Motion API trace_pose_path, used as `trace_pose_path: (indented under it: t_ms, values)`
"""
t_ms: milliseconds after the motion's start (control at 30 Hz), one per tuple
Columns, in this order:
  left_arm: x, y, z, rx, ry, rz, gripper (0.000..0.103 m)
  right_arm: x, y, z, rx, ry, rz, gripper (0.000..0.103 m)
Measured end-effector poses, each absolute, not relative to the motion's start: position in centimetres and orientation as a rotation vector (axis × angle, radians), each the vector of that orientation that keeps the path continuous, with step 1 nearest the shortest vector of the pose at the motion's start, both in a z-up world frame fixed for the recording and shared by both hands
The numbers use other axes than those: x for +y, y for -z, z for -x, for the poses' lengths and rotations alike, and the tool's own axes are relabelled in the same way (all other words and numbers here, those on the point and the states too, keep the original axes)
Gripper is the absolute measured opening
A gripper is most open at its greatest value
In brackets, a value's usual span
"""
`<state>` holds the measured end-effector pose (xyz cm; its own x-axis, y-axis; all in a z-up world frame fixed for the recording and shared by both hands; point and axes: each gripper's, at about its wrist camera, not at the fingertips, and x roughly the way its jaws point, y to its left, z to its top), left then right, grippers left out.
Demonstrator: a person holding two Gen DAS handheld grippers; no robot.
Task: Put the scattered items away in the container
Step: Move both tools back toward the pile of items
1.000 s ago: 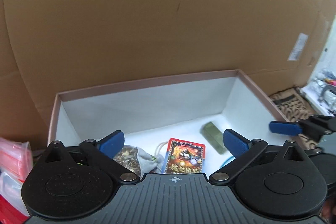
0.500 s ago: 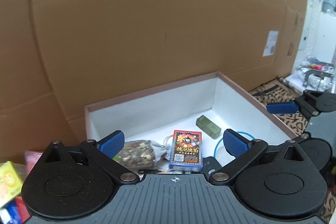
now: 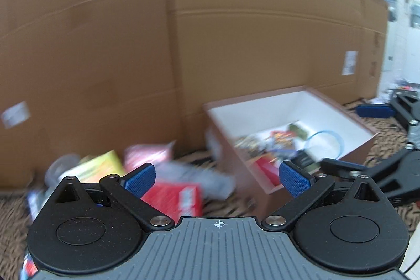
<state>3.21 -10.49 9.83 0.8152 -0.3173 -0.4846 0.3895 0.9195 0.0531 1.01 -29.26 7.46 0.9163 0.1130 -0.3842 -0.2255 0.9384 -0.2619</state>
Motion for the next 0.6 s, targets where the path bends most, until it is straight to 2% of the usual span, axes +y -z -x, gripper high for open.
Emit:
trace_pose_path:
  t_ms: [267, 600]
  values:
    - [-3.4, -4.5, 0.4, 0.55, 0.213, -0.145, 0.103, -23.0, -4.5, 0.8, 0.408, -0.347, 0.284, 0.102]
    - [1.7, 0.3, -1.2, 0.665, 0.14, -0.085, 0.103, -18.6, -0.1, 0.0, 0.557, -0.445, 0.21, 0.102]
